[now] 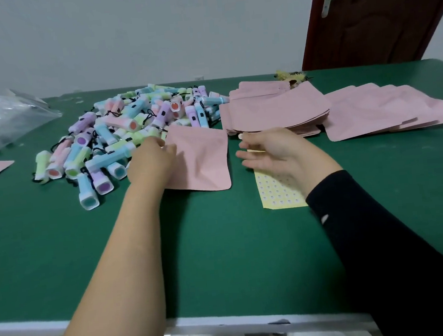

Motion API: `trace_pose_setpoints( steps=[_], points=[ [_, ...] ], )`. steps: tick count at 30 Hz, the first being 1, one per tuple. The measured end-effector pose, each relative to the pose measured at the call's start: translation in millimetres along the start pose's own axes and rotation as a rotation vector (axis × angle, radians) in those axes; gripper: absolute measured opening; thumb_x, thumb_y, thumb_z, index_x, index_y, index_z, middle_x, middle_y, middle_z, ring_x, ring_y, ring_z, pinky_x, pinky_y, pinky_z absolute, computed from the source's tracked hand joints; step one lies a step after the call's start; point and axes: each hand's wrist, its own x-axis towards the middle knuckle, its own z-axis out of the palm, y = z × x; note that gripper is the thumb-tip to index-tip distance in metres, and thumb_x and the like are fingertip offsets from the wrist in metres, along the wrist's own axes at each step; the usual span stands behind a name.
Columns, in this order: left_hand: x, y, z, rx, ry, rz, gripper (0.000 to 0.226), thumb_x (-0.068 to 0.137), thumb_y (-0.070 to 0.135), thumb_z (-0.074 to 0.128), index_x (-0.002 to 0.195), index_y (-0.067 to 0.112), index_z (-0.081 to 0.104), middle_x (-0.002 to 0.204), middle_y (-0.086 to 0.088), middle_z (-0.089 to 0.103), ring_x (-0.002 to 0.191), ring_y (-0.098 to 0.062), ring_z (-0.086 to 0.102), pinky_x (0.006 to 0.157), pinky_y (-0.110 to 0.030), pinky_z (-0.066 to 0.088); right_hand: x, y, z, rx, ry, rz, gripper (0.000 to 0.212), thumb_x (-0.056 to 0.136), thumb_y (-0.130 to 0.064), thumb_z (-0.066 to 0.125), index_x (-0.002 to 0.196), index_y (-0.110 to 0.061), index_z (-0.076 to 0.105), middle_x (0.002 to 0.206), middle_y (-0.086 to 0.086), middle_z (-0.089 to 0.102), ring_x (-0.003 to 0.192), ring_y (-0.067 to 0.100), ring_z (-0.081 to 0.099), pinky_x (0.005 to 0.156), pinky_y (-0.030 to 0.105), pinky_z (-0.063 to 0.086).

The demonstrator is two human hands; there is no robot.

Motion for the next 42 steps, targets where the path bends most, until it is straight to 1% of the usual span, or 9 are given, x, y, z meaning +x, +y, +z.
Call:
trace_pose_setpoints(
  steps=[5, 9, 15, 17, 24, 31, 34, 38, 42],
  points=[
    [1, 0, 4, -0.126, -0.075, -0.049, 0.049, 0.095, 0.025, 0.059, 0.140, 0.013, 0.044, 0.136, -0.009, 0.055, 0.120, -0.031, 0.054, 0.092, -0.035, 0.042, 11, 16, 21, -0.068, -0.046, 0.040, 0.001, 0.093, -0.008, 0.063, 0.093, -0.008, 0.062, 0.092, 0.003, 0.063, 0.085, 0.018, 0.065, 0.085, 0.035, 0.054],
    [1, 3, -4, -0.298, -0.142, -0.065, 0.046, 0.088, 0.015, 0.055, 0.134, 0.016, 0.049, 0.112, -0.006, 0.061, 0.091, -0.025, 0.057, 0.063, -0.029, 0.040, 8, 24, 23, -0.109, -0.091, -0.012, 0.005, 0.091, -0.007, 0.064, 0.090, -0.010, 0.068, 0.078, -0.002, 0.072, 0.073, 0.010, 0.065, 0.072, 0.025, 0.057],
    [-5, 2, -16, -0.733, -0.265, -0.126, 0.026, 0.088, 0.037, 0.069, 0.099, 0.014, 0.065, 0.080, -0.003, 0.074, 0.057, -0.015, 0.067, 0.050, -0.025, 0.052, -7, 16, 22, -0.389, -0.127, -0.307, 0.014, 0.089, -0.013, 0.068, 0.080, -0.023, 0.072, 0.083, -0.011, 0.071, 0.082, 0.004, 0.063, 0.084, 0.017, 0.049],
    [-2, -4, -19, -0.829, -0.346, -0.155, 0.025, 0.087, 0.032, 0.073, 0.096, 0.009, 0.069, 0.083, -0.007, 0.077, 0.063, -0.019, 0.071, 0.052, -0.028, 0.056, -14, 11, 18, -0.512, -0.182, -0.344, 0.017, 0.088, -0.013, 0.069, 0.077, -0.026, 0.071, 0.078, -0.016, 0.070, 0.075, -0.003, 0.061, 0.077, 0.010, 0.048],
    [5, -14, -16, -0.928, -0.422, -0.154, 0.008, 0.087, 0.017, 0.071, 0.094, 0.014, 0.070, 0.086, 0.000, 0.077, 0.071, -0.013, 0.073, 0.058, -0.023, 0.056, -21, 7, 12, -0.629, -0.278, -0.332, 0.014, 0.088, -0.013, 0.070, 0.081, -0.026, 0.070, 0.079, -0.012, 0.070, 0.076, 0.002, 0.064, 0.079, 0.017, 0.051],
    [-7, 8, -4, -1.058, -0.475, -0.059, 0.021, 0.089, 0.018, 0.069, 0.109, 0.010, 0.068, 0.095, -0.005, 0.077, 0.082, -0.019, 0.073, 0.067, -0.029, 0.058, -16, 11, 18, -0.338, -0.093, -0.387, 0.011, 0.088, -0.013, 0.069, 0.082, -0.021, 0.071, 0.089, 0.001, 0.067, 0.087, 0.013, 0.059, 0.095, 0.033, 0.049],
    [-13, 14, -3, -1.052, -0.362, -0.003, 0.023, 0.087, 0.019, 0.073, 0.108, 0.017, 0.066, 0.097, 0.001, 0.076, 0.082, -0.014, 0.073, 0.071, -0.028, 0.058, -17, 9, 20, -0.209, -0.079, -0.376, 0.013, 0.089, -0.009, 0.068, 0.083, -0.019, 0.072, 0.089, 0.002, 0.070, 0.090, 0.016, 0.062, 0.100, 0.039, 0.047],
    [-25, 23, 2, -0.652, 0.126, 0.356, 0.053, 0.088, 0.025, 0.069, 0.138, 0.029, 0.048, 0.132, 0.016, 0.056, 0.111, 0.011, 0.053, 0.092, -0.007, 0.041, -17, 3, 22, -0.073, 0.083, -0.446, 0.012, 0.090, -0.007, 0.066, 0.084, -0.017, 0.070, 0.096, 0.008, 0.068, 0.096, 0.020, 0.060, 0.105, 0.045, 0.046],
    [-38, 42, 9, -0.480, 0.075, 0.656, 0.059, 0.093, 0.040, 0.052, 0.148, 0.023, 0.041, 0.159, -0.003, 0.031, 0.149, -0.012, 0.019, 0.120, -0.033, 0.021, -20, -3, 22, 0.051, 0.107, -0.546, 0.013, 0.092, -0.004, 0.062, 0.088, -0.015, 0.067, 0.091, 0.002, 0.067, 0.093, 0.011, 0.059, 0.097, 0.029, 0.048]
  ],
)
